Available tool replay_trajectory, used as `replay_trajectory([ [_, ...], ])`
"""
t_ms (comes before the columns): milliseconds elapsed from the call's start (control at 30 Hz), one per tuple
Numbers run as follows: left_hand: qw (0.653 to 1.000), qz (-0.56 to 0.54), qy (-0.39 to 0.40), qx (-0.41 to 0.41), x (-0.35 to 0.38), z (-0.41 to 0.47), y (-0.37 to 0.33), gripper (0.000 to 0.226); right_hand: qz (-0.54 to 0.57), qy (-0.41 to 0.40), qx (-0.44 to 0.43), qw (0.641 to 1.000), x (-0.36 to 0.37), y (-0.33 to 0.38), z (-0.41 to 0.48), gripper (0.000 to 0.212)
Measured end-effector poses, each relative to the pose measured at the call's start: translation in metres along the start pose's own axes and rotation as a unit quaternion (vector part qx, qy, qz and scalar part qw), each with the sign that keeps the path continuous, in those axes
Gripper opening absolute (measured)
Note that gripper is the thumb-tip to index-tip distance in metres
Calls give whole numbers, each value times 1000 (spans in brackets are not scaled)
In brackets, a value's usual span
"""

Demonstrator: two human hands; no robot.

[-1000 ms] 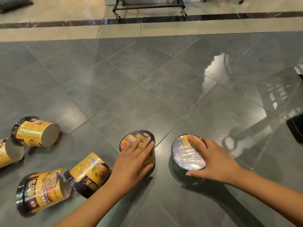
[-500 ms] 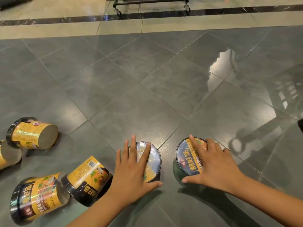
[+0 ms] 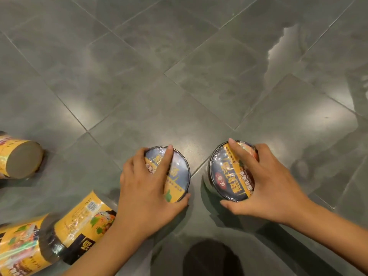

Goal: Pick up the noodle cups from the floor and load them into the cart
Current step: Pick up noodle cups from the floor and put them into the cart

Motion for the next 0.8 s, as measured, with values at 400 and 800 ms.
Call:
replay_trajectory([
  [400,992,-12,47,-117,-33,-11,11,102,26,57,73,995,-12,28,13,122],
  [800,975,-59,8,-215,-170,-56,-27,103,32,67,145,987,-91,126,-52,119],
])
Point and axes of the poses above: each hand's wrist, its own z-axis towards the middle knuckle, its own x-axis out of the palm, y = z × x, the point moved 1 cm from there along z, towards the middle knuckle, and after that the axes turned 2 degrees about -y, right-handed, at the moved point
